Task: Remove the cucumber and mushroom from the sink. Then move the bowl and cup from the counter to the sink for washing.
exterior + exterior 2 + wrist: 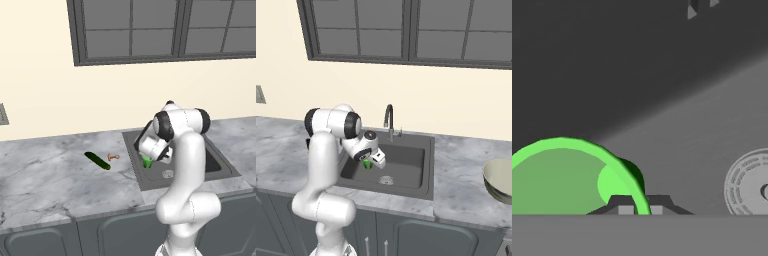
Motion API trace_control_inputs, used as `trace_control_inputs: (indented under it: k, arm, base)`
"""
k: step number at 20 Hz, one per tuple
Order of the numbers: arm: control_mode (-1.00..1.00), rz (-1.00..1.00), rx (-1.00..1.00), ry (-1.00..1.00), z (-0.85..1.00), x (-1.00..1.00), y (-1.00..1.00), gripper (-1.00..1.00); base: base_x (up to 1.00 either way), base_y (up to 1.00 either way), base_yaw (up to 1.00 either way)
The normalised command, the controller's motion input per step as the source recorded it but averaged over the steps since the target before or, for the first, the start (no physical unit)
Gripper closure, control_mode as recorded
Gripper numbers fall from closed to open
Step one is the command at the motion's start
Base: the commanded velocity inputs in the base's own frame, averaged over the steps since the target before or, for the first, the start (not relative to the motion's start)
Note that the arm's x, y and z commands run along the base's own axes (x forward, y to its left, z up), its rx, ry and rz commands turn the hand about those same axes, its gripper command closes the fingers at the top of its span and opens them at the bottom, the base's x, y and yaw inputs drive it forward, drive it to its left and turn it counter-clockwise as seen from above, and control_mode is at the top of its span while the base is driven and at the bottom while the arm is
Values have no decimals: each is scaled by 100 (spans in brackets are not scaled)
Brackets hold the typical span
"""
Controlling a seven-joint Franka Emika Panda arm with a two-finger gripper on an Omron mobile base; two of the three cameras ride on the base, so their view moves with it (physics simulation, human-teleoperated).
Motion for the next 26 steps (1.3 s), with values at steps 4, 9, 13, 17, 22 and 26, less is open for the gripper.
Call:
trace_control_inputs:
  k: [4, 9, 13, 17, 22, 26]
  arm:
    - [-100, 0, 0, 0, -17, 20, 5, 100]
    - [-100, 0, 0, 0, -17, 19, 6, 100]
    - [-100, 0, 0, 0, -17, 19, 8, 100]
    - [-100, 0, 0, 0, -18, 17, 8, 100]
    - [-100, 0, 0, 0, -19, 9, 8, 100]
    - [-100, 0, 0, 0, -16, 8, 10, -100]
  base:
    - [0, 0, 0]
    - [0, 0, 0]
    - [0, 0, 0]
    - [0, 0, 0]
    - [0, 0, 0]
    - [0, 0, 0]
